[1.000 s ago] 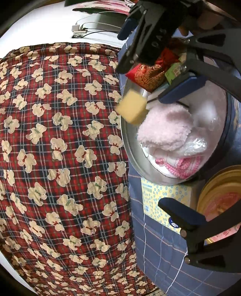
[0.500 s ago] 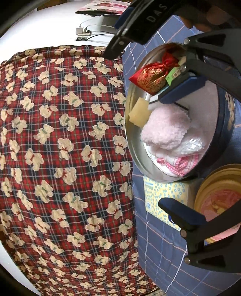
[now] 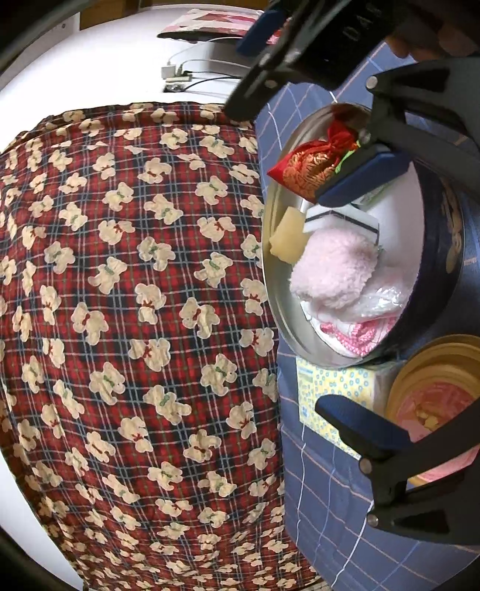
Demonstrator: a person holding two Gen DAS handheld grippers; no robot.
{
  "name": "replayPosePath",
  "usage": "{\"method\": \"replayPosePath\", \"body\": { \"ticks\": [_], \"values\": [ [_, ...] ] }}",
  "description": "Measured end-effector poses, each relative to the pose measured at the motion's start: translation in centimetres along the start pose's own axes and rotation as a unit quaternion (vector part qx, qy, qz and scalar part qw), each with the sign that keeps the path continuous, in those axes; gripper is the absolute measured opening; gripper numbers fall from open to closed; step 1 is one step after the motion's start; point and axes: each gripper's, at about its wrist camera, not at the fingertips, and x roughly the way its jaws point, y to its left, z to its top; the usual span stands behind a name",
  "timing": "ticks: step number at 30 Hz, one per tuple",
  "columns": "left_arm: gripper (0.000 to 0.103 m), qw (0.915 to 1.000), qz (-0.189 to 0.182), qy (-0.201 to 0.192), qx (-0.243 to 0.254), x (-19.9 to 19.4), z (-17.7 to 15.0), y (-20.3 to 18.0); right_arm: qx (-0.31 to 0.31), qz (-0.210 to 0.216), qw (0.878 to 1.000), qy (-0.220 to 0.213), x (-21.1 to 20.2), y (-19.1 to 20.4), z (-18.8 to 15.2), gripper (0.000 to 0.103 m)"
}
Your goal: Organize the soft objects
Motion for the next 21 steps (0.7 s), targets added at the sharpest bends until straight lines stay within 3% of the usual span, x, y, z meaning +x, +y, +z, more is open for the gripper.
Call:
{"method": "replayPosePath", "body": {
  "ticks": [21],
  "values": [
    [0.103,0.9997,-0.005,-0.017,-0.016,-1.4,-0.2,0.5,-0.022,0.009,0.999,-0.023,-1.3,0.6,-0.2,0.096]
  ]
}}
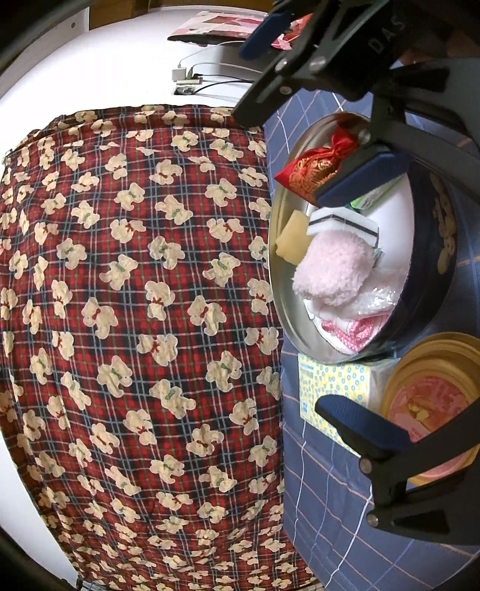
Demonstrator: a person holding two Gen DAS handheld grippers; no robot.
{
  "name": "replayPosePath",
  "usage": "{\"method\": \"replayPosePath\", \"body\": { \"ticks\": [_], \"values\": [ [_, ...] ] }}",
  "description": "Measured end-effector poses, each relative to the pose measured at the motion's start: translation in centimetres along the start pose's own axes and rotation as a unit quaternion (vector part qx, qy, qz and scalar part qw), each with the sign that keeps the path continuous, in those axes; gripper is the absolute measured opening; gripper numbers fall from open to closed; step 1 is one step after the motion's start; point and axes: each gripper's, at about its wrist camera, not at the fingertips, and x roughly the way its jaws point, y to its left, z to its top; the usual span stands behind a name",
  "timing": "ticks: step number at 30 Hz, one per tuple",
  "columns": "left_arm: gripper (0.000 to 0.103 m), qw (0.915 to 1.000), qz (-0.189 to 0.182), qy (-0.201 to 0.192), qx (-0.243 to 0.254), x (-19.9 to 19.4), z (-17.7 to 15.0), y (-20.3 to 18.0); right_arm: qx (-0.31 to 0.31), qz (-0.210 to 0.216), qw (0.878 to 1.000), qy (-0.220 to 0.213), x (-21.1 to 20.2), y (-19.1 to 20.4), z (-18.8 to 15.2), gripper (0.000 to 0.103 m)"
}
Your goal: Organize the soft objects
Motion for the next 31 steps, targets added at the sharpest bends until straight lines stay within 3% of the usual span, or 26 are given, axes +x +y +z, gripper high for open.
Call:
{"method": "replayPosePath", "body": {
  "ticks": [18,31],
  "values": [
    [0.103,0.9998,0.014,0.011,-0.001,0.35,0.02,-0.26,0.003,-0.002,1.0,0.005,-0.03,-0.18,0.04,0.097],
    [0.103,0.9999,0.003,0.01,0.001,0.19,-0.14,-0.3,0.009,-0.006,1.0,0.011,-0.06,-0.37,0.16,0.097]
  ]
}}
